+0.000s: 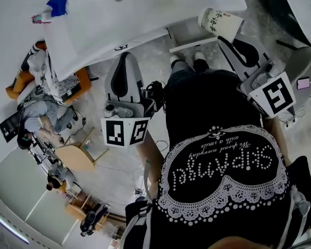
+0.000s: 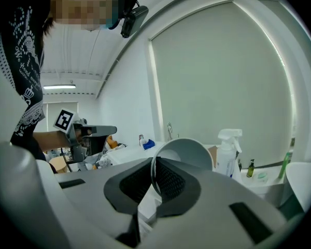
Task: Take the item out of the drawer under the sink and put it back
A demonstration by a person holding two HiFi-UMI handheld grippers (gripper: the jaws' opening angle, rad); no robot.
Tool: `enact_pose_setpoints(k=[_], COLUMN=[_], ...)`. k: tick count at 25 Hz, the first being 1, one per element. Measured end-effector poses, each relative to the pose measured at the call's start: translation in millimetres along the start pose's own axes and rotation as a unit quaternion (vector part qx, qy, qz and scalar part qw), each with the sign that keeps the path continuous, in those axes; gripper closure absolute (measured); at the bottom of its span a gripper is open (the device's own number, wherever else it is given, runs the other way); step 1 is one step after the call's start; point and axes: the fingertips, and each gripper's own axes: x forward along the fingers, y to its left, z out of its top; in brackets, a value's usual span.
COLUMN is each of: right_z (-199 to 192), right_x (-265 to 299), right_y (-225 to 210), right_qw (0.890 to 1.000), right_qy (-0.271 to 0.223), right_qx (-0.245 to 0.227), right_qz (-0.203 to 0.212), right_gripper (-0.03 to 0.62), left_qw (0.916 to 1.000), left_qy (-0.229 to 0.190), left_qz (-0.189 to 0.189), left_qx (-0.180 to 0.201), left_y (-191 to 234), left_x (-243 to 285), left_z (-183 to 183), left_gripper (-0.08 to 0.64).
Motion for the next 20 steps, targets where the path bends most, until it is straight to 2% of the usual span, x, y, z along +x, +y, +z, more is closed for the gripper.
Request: enact_pose_setpoints(k=[7,12,15,20], right_z=[-2,-6,-8,-11], right_x=[-2,-4,-5,-8], right_y=[0,2,1,-1], right_qw=[1.000,1.000,1.000,0.998], right_qy=[0.004,0.009,0.014,0.024], right_qx=[-0.007,-0.005,-0.008,-0.050], right_qz=[-0.003,-0.005,-0.009,-0.021], right_gripper=[0.566,0.566,0.566,0.566], left_qw=[0.9999,0.9987,0.9985,0.9984], left_qy=[-0.008,-0.032,-0.034,-0.034], left_qz=[-0.002,-0.005,-0.008,-0.013], left_qx=[-0.008,-0.040,-0.043,-0.042], left_y=[-1,4,3,0], left_x=[-2,-7,-5,1], left_z=[5,15,16,13], left_gripper=[0.555,0.555,0.555,0.555])
